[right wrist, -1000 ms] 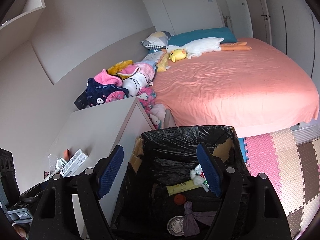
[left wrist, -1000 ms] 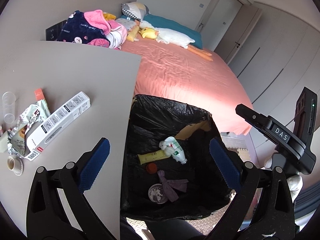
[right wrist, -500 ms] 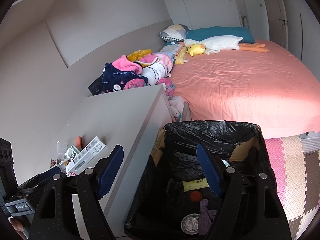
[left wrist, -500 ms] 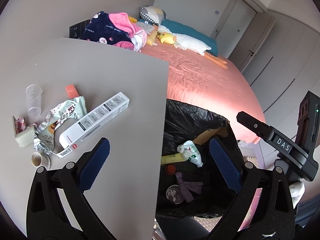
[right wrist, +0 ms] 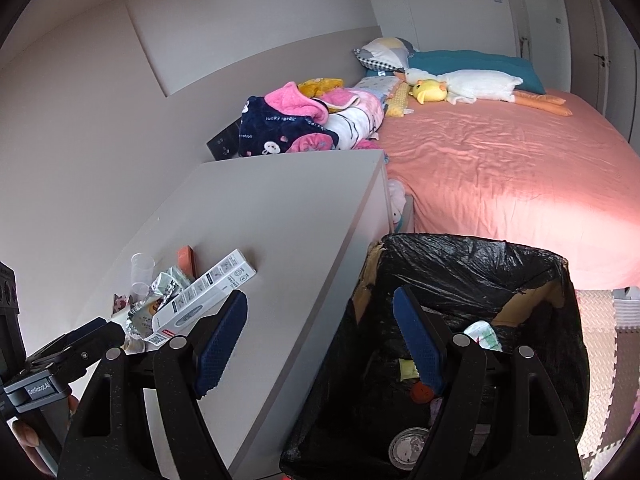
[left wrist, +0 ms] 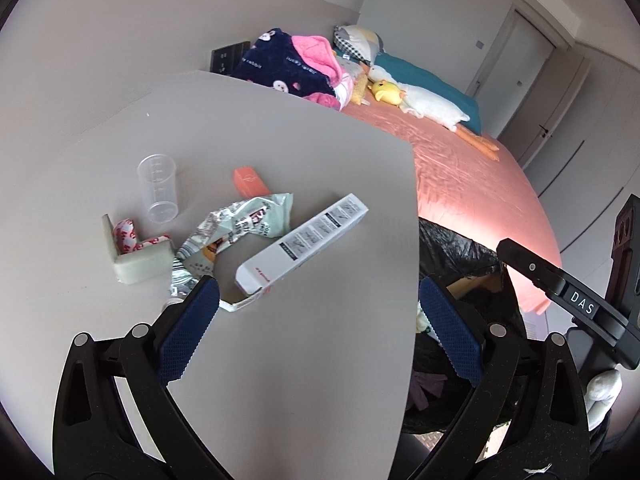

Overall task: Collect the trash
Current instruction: 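Move both open grippers back over the desk toward the remaining trash, then grasp the white toothbrush box with the right gripper while the left grasps the grey corner guard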

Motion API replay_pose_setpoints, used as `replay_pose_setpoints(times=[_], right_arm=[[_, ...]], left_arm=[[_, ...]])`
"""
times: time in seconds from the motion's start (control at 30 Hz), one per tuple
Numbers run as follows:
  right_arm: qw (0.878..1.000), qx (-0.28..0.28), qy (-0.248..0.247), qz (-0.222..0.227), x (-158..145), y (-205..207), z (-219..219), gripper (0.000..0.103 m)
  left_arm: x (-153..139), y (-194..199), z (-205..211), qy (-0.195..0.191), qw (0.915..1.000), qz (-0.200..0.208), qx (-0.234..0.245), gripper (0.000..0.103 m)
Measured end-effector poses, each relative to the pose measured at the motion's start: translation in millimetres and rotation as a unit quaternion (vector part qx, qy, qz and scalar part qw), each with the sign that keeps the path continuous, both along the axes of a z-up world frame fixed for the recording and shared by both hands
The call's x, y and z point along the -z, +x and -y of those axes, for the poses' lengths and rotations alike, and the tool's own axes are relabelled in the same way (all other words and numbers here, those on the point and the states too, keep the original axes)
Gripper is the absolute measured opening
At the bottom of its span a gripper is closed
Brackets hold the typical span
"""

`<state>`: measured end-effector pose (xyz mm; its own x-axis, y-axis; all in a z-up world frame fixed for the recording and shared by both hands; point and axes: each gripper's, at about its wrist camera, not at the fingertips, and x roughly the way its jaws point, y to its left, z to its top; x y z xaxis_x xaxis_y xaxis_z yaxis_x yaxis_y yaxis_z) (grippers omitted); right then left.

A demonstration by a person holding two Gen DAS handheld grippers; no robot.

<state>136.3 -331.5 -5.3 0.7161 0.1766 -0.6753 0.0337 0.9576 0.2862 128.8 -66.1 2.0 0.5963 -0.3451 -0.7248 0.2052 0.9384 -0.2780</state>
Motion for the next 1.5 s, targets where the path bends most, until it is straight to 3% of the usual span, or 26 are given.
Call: replay_pose_setpoints(times=[0.97, 1.3, 1.5], right_arm=[[0.992, -0.108, -0.023, -0.065, 36.0, 62.2, -118.9, 0.076], [0.992, -0.081, -0.013, -0.093, 51.6, 90.7, -138.7, 0.076], [0.992, -0.061, -0.055, -0.101, 60.5, 101.6, -152.7, 0.076]], left_arm=[[33.6, 22.9, -100.2, 0.045, 0.9919, -0.014, -0.118, 0.096], [45.0, 31.8, -111.7, 0.071, 0.988, -0.022, -0.136, 0.096], [50.9, 37.5, -112.2, 0.095, 0.9861, -0.024, -0.134, 0.096]])
